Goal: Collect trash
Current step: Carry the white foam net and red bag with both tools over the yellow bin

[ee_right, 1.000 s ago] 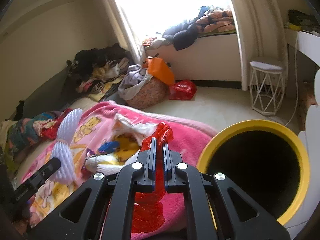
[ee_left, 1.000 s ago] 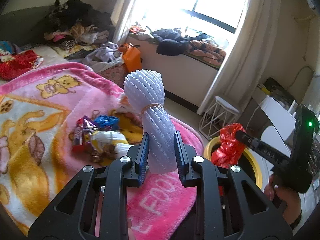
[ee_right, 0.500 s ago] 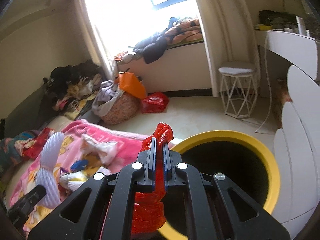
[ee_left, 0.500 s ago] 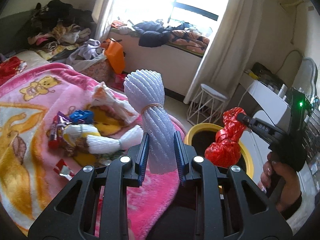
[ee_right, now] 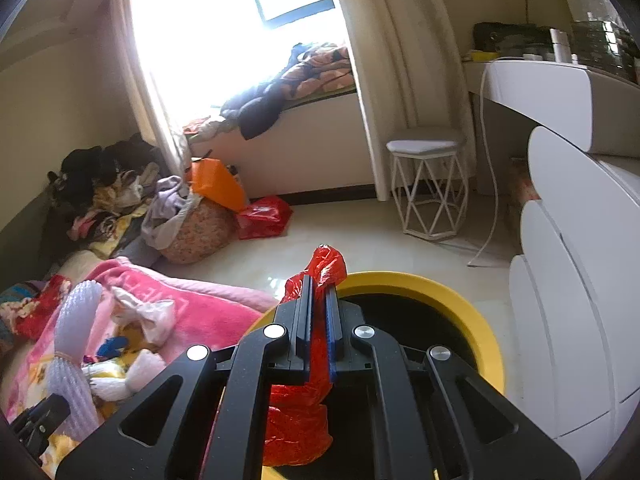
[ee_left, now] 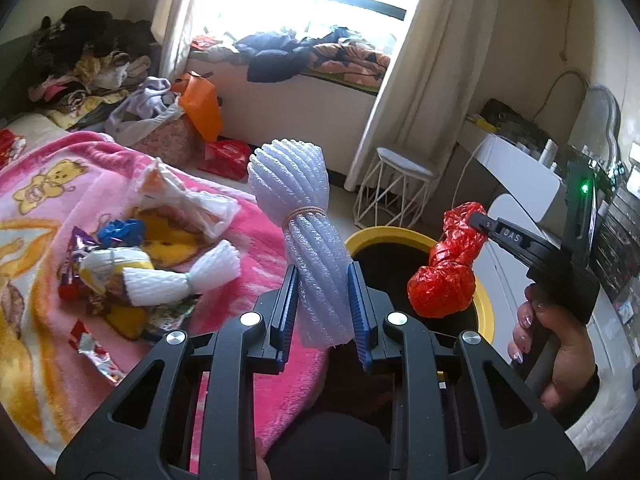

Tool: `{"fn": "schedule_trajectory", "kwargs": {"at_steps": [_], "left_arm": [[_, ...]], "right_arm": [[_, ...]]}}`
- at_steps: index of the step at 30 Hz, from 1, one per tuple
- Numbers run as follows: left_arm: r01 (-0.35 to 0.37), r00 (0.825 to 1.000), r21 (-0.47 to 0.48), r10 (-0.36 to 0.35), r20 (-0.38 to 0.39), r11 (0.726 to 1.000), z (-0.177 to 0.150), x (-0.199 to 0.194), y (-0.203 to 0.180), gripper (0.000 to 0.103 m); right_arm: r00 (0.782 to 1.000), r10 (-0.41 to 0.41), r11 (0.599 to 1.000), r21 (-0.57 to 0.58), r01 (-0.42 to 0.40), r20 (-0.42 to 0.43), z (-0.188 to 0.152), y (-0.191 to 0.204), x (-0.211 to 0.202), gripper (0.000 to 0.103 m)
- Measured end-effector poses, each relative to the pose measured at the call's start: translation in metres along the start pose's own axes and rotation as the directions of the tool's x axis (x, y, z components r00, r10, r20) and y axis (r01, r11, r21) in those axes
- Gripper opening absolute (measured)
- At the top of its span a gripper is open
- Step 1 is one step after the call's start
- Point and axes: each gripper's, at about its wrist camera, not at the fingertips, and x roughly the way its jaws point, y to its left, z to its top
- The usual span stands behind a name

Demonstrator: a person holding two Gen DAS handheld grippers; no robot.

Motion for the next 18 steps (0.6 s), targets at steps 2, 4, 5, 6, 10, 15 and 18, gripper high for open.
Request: {"fn": "schedule_trajectory", "kwargs": {"at_steps": [2,4,5,6,10,15,18], "left_arm": [[0.006,1.0,0.008,-0.006,-0.007,1.0,0.0,0.004,-0.004,0.019],[0.012,1.0,0.015,-0.012,-0.014,1.0,-0.001,0.008,-0.007,0.019],[0.016,1.0,0.018,-0.015,-0.019,1.0,-0.001,0.011,-0.01,0.019],[0.02,0.999,0.022,-0.019,-0.025,1.0,-0.002,0.014,-0.012,0.019],[0.051,0.998,0.04,-0.049,-0.048,0.998,-0.005,0.026,-0.023,0.019],[0.09,0.993,0.068,-0.084,-0.08,0.994,-0.008,0.043,-0.038,0.02],[0.106,0.99,0.085,-0.097,-0.101,0.991,-0.01,0.054,-0.047,0.02]], "right_arm": [[1.0,-0.018,1.0,0.005,0.018,-0.001,-0.001,-0.006,0.002,0.006],[1.0,-0.03,0.999,0.014,0.03,-0.001,-0.001,-0.01,0.005,0.006],[0.999,-0.037,0.999,0.018,0.037,-0.002,-0.002,-0.013,0.006,0.006],[0.999,-0.042,0.999,0.02,0.043,-0.002,-0.001,-0.015,0.007,0.006],[0.998,-0.062,0.998,0.029,0.062,-0.004,-0.001,-0.026,0.009,0.005],[0.996,-0.083,0.996,0.028,0.083,-0.013,-0.002,-0.034,0.013,0.006],[0.995,-0.094,0.995,0.036,0.095,-0.016,-0.001,-0.04,0.014,0.006]]}}
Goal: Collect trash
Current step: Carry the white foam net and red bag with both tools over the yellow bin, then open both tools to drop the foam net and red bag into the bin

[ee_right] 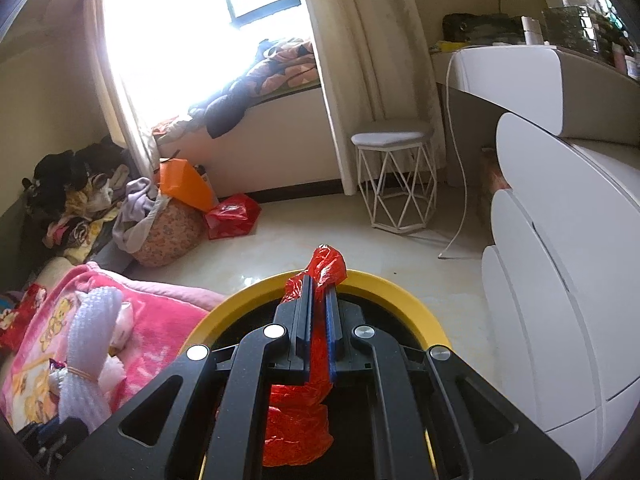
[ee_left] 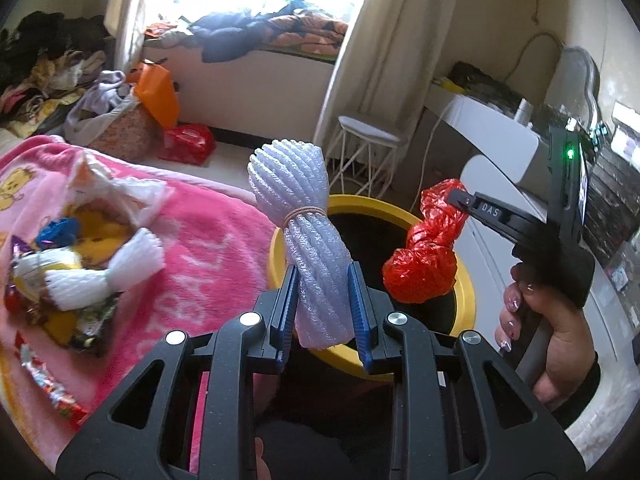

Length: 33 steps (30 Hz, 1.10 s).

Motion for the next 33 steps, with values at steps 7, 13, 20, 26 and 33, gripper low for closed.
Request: {"fn": "schedule_trajectory", "kwargs": {"at_steps": [7,13,20,26,33], "left_arm": [[0.044,0.999,0.034,-0.043,-0.029,0.998,0.001,0.023,-0.014,0.02],[0.089,0.995,0.054,-0.087,-0.044,0.995,-0.001,0.035,-0.02,0.041],[0.049,0.999,0.035,-0.048,-0.011,0.998,-0.003,0.027,-0.014,0.087],[0.009,1.0,-0.003,-0.009,0.019,1.0,0.0,0.015,-0.002,0.092],[-0.053,0.996,-0.041,0.056,0.064,0.998,0.005,-0.005,0.014,0.092]], "right_arm": [[1.0,-0.009,1.0,0.016,0.009,-0.013,-0.001,-0.011,0.003,0.006],[0.999,0.004,0.999,0.042,-0.003,-0.032,0.0,-0.014,0.005,0.018],[0.999,0.003,0.998,0.061,-0.001,-0.032,0.0,-0.02,0.006,0.044],[0.999,0.02,0.999,0.042,-0.019,-0.027,0.001,-0.013,0.004,0.05],[0.998,0.063,0.998,0.005,-0.063,-0.024,0.001,0.005,-0.002,0.057]]}}
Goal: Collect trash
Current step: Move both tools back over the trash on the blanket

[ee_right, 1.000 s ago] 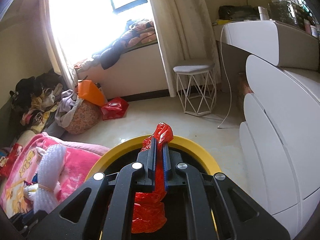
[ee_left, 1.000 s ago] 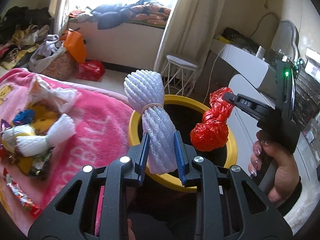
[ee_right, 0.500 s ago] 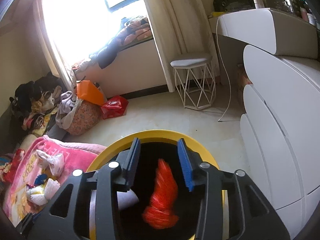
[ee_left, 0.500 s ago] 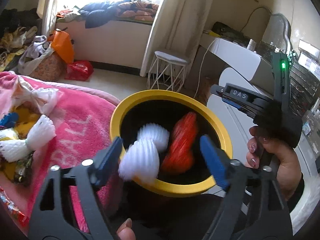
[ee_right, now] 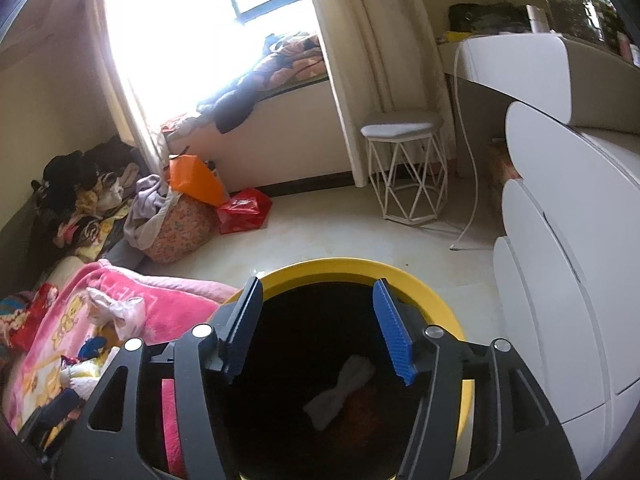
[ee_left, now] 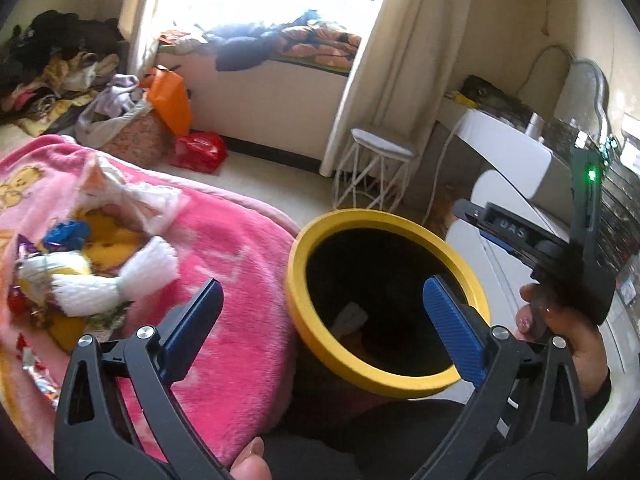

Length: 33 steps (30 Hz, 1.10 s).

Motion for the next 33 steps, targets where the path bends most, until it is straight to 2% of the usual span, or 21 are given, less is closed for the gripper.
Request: {"fn": "schedule_trajectory", "kwargs": {"at_steps": [3,14,33], "left_arm": [[-0.027,0.999,-0.017,0.028,0.024,0.999,0.002,-0.01,0.01,0.092],[-0.094,0.991,-0.072,0.1,0.087,0.993,0.008,-0.041,0.042,0.092],[-0.217,0.959,-0.17,0.243,0.148,0.961,0.008,-0.085,0.1,0.092]], "right_arm": [[0.999,0.032,0.999,-0.019,-0.032,0.0,-0.002,0.012,-0.004,0.061],[0.99,0.139,0.985,-0.107,-0.138,0.0,-0.009,0.058,-0.015,0.063],[0.96,0.276,0.923,-0.263,-0.28,-0.055,-0.036,0.139,-0.031,0.07]]}}
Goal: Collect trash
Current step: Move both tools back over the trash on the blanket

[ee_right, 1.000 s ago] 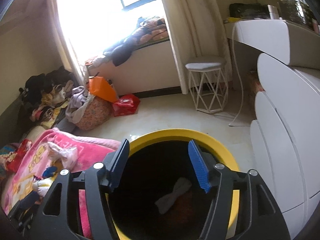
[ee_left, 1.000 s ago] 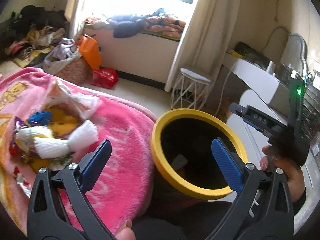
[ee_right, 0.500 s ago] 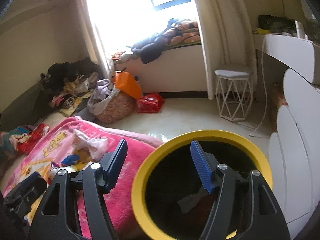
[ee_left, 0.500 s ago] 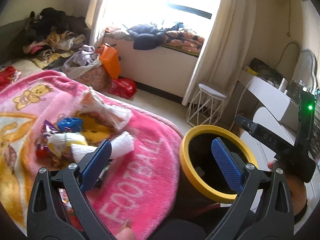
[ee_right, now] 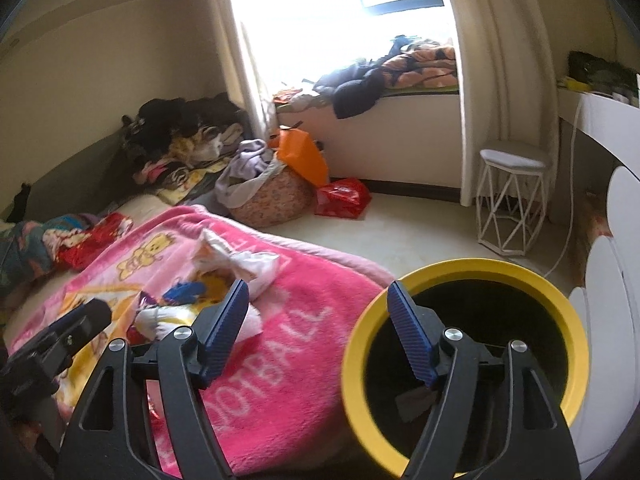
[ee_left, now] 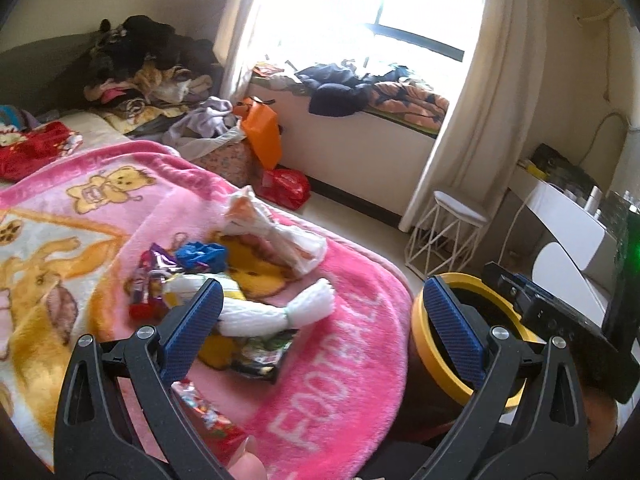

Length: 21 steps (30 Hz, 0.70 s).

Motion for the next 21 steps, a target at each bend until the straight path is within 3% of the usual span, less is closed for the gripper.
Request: {"fn": "schedule_trajectory", "kwargs": {"at_steps": [11,21], "left_arm": [[-0.073,0.997,-0.036,0.074,0.013,0.997,0.005,-0.007,0.036,0.092],[-0.175,0.983,-0.094,0.169,-0.065,0.98,-0.006,-0.002,0.078,0.092]], "right_arm": [[0.998,0.058,0.996,-0.07,-0.06,-0.036,-0.01,0.041,0.009,0.075],[0.992,0.053,0.996,-0.072,-0.061,-0.113,-0.014,0.059,0.048,0.078]]}}
